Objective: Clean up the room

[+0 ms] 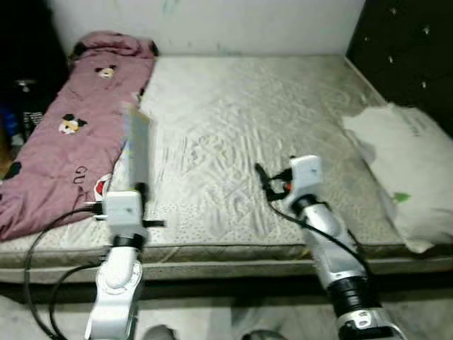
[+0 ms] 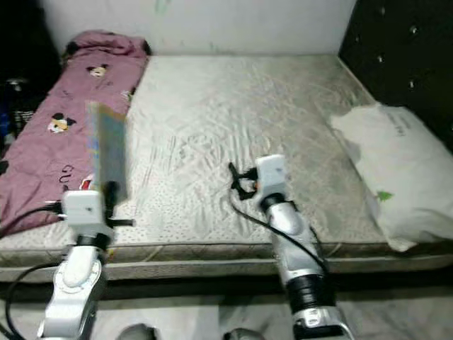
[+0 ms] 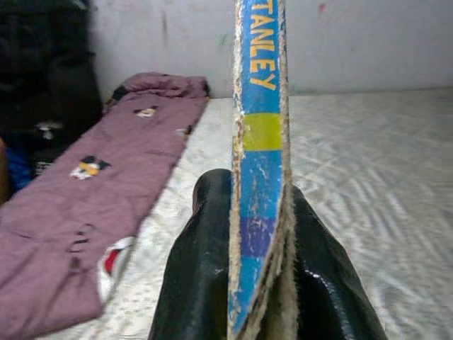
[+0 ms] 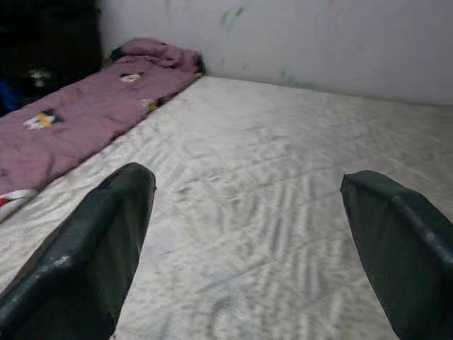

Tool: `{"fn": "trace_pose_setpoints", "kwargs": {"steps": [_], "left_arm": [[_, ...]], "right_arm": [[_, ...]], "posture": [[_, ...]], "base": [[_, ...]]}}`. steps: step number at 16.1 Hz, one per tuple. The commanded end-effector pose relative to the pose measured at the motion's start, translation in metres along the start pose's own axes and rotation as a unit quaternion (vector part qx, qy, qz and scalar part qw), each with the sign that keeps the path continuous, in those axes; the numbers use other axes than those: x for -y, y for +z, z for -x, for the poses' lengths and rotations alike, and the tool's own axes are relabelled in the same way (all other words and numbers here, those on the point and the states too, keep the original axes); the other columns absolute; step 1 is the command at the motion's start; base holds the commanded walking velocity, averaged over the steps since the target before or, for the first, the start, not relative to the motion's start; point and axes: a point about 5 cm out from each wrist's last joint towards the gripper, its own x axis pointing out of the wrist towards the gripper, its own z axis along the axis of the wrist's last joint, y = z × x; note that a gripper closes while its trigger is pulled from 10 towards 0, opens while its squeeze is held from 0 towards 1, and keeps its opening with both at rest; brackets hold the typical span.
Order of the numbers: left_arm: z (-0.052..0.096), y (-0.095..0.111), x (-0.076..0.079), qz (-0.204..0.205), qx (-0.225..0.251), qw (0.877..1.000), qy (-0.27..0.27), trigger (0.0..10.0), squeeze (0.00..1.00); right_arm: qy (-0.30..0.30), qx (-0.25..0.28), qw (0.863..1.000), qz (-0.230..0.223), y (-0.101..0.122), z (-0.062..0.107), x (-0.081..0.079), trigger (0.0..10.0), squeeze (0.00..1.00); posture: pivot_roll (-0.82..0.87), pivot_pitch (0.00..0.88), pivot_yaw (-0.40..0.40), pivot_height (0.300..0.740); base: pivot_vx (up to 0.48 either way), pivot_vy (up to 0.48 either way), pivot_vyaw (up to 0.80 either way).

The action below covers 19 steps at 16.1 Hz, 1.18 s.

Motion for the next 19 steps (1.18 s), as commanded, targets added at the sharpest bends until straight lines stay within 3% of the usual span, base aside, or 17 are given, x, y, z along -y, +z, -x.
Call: {"fn": "trace_pose_setpoints", "kwargs": {"steps": [1, 8, 10, 15, 19], "left_arm": [[-0.0030, 0.0093, -0.0074, -0.005, 0.021, 1.000, 0.010, 10.0, 0.00], [-0.0050, 0.0120, -0.0096, -0.010, 0.034, 0.999, 0.027, 10.0, 0.00], [-0.0037, 0.0136, -0.0059, 0.010, 0.040, 0.999, -0.003, 10.0, 0.00], [-0.0026, 0.0147, -0.0028, 0.013, 0.047, 0.999, -0.017, 10.0, 0.00], [-0.0023, 0.0149, -0.0023, 0.018, 0.049, 0.998, -0.024, 10.0, 0.00]], "right_arm": [[0.011, 0.008, 1.000, -0.002, 0.0044, -0.0032, -0.0066, 10.0, 0.00], [0.015, 0.008, 1.000, -0.004, 0.0044, -0.0044, -0.0071, 10.0, 0.00], [0.020, 0.011, 1.000, -0.004, 0.0054, -0.0045, -0.0086, 10.0, 0.00], [0.011, 0.011, 1.000, 0.010, 0.0052, -0.0046, -0.0067, 10.0, 0.00], [-0.010, 0.016, 0.998, 0.058, 0.0053, -0.0056, -0.0042, 10.0, 0.00]], "posture": [[-0.05, 0.015, -0.026, 0.740], [-0.05, 0.005, -0.030, 0.740], [-0.05, 0.005, -0.030, 0.740], [-0.05, 0.000, -0.027, 0.740], [-0.05, 0.002, -0.028, 0.740]], "base": [[0.000, -0.255, 0.00], [0.000, -0.109, 0.00], [0.000, 0.000, 0.00], [0.359, 0.000, 0.00], [0.480, 0.000, 0.00]]}}
